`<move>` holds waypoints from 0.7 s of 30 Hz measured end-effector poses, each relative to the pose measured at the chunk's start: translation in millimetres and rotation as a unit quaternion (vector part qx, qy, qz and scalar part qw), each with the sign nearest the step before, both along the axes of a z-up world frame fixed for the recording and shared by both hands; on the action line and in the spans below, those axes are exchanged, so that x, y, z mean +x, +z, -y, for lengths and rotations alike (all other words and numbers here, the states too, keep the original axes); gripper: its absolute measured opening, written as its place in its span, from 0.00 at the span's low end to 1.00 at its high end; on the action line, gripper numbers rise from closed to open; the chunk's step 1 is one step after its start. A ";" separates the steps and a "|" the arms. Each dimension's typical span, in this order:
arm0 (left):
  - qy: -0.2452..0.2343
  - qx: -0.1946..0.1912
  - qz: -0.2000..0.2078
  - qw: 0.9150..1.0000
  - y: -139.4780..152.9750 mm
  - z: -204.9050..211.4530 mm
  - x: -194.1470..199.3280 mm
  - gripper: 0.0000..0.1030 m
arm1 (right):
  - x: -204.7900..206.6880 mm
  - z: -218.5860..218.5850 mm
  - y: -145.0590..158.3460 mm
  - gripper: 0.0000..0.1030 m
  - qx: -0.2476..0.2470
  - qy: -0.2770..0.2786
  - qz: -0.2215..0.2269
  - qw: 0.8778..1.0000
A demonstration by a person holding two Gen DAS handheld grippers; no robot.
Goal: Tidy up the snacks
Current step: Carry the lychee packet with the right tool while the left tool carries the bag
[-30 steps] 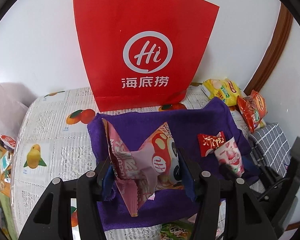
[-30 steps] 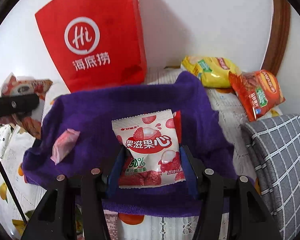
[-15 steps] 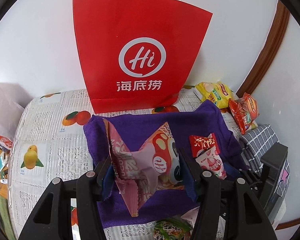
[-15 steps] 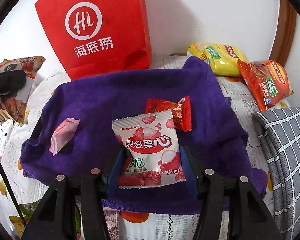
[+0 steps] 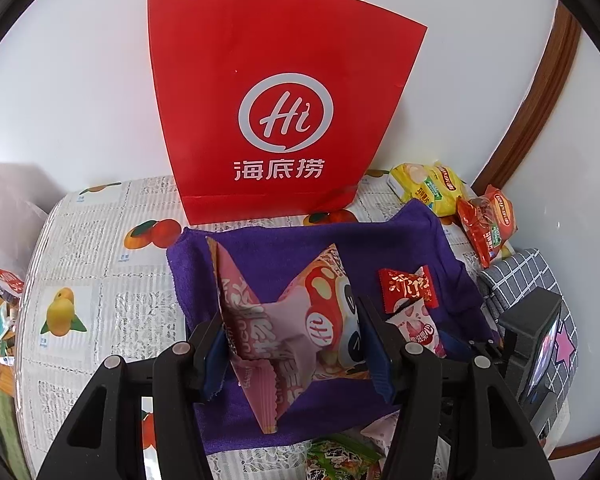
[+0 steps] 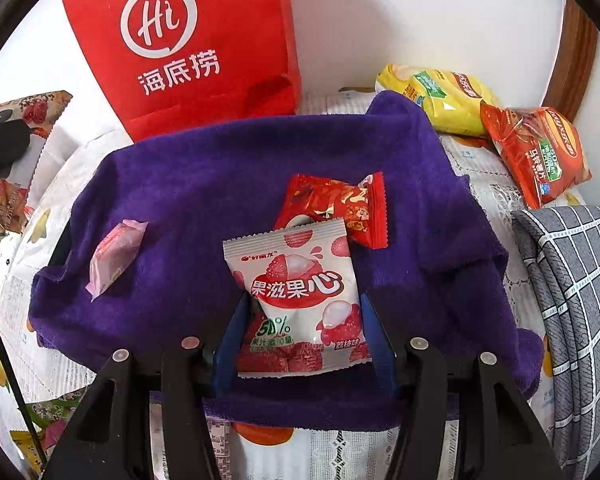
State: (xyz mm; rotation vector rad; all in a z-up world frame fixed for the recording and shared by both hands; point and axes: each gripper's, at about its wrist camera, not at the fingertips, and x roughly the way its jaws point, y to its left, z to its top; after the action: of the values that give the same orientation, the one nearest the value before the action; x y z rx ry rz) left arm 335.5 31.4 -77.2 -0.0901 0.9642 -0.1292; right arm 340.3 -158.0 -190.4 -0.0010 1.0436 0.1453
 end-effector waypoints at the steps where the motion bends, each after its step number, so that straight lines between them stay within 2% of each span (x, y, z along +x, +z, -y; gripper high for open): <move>1: 0.000 0.000 -0.001 1.000 -0.2 -0.3 0.6 0.55 | 0.6 -0.1 -1.0 0.55 0.000 0.000 -0.003 1.000; 6: 0.002 0.000 -0.005 1.000 -2.2 -2.6 3.7 0.55 | 2.1 -1.0 -5.3 0.56 0.001 0.001 -0.011 1.000; 8: 0.005 0.000 -0.006 1.000 -3.4 -4.7 5.1 0.55 | 1.2 -2.2 -4.9 0.60 0.000 0.005 -0.009 1.000; 10: 0.007 0.001 -0.009 1.000 -5.1 -7.3 6.6 0.55 | 0.3 -3.8 -1.5 0.70 0.002 0.012 -0.002 1.000; 13: 0.018 0.002 -0.013 1.000 -8.6 -14.6 10.3 0.55 | -4.4 -5.2 9.3 0.73 0.002 0.016 0.024 1.000; 17: 0.033 0.002 -0.025 0.999 -16.0 -23.2 15.1 0.55 | -9.5 -6.6 20.3 0.74 0.010 0.020 0.049 0.999; 21: 0.040 0.006 -0.035 0.999 -24.7 -24.9 18.9 0.55 | -10.6 -3.4 21.1 0.74 0.009 0.012 0.052 0.999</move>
State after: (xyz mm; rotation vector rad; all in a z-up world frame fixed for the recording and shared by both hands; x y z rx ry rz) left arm 354.4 56.3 -101.9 -0.1222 1.0299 -0.0465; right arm 329.7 -154.5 -169.3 -0.0048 0.9384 0.1750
